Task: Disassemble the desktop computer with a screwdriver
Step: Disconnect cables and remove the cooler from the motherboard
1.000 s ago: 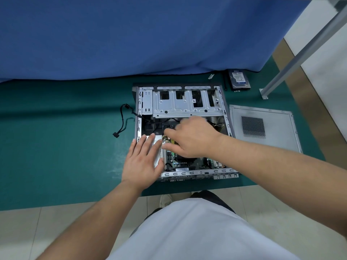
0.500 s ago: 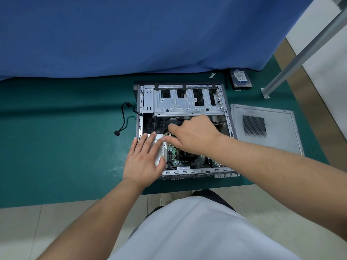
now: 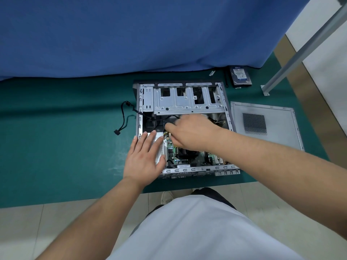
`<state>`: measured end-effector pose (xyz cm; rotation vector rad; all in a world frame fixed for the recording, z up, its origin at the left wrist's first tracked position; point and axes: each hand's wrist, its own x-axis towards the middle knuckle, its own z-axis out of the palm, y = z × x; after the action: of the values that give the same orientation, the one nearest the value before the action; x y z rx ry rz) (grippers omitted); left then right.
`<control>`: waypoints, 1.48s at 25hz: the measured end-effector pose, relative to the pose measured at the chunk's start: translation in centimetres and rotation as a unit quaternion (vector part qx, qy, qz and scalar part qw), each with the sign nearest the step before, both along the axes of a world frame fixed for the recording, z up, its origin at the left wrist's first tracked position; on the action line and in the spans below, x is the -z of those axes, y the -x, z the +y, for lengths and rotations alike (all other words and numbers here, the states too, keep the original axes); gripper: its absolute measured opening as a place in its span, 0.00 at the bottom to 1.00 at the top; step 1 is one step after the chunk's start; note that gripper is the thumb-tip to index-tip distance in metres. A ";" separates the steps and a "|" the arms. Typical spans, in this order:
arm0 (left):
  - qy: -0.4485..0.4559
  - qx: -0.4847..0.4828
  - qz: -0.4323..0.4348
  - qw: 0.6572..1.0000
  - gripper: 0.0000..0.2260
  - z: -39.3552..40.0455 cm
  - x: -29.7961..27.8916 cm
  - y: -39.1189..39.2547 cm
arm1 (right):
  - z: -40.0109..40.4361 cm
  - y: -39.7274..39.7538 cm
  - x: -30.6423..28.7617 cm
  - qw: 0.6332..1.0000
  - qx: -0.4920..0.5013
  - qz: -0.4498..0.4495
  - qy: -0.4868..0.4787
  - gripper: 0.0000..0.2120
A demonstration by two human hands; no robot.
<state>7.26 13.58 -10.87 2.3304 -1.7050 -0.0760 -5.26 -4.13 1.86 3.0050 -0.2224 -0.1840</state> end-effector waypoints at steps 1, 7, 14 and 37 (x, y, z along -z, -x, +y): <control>-0.001 -0.001 0.001 1.000 0.27 0.0 0.0 0.0 | -0.2 0.1 -0.2 0.998 -0.051 0.015 -0.022 0.15; -0.008 0.002 0.023 1.000 0.27 0.0 -0.5 0.1 | -0.6 1.0 0.0 0.999 -0.024 0.016 -0.028 0.19; 0.013 -0.115 0.229 0.967 0.12 -3.2 -3.4 0.6 | -4.5 4.6 -1.4 0.940 0.241 -0.050 -0.234 0.11; -0.178 -0.036 0.148 0.972 0.23 -25.4 -5.2 1.6 | -17.1 16.1 6.6 0.582 0.606 -0.208 -0.500 0.21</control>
<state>5.61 -11.86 -5.68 2.4630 -1.5586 -0.7350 -21.35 -21.27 -4.72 2.8401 -3.0847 0.4791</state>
